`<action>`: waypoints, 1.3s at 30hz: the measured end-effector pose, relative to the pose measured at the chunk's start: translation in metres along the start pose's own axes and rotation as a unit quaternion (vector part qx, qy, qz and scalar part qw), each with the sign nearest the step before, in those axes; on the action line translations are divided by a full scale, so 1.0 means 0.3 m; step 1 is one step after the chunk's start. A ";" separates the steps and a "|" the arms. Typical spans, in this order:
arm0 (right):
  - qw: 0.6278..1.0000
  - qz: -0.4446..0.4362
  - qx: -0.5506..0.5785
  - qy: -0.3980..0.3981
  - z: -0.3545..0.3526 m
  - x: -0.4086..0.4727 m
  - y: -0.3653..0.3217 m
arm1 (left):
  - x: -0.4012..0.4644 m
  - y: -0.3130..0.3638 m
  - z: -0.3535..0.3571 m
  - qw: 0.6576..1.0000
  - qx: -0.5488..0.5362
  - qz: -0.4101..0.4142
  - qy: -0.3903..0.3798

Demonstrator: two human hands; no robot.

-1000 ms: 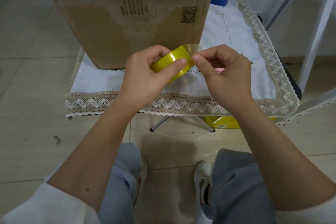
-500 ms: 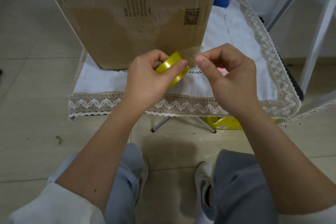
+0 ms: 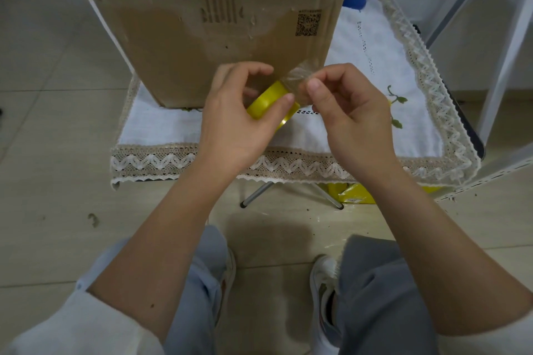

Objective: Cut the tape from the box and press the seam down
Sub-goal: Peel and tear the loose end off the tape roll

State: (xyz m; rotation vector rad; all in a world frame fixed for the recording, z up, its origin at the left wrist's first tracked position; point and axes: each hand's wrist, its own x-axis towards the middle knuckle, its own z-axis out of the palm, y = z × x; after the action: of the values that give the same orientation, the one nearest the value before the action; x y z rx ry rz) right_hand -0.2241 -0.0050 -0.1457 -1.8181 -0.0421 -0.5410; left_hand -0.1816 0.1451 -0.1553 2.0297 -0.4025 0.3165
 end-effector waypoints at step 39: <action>0.993 -0.074 -0.090 -0.010 -0.026 0.038 -0.027 | 0.019 0.051 -0.005 0.963 -0.267 -0.022 0.000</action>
State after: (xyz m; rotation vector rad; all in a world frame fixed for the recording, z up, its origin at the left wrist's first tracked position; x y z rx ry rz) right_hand -0.2191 -0.0124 -0.1325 -2.0066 -0.1456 -0.6485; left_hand -0.1829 0.1386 -0.1402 1.5065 -0.3929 0.1583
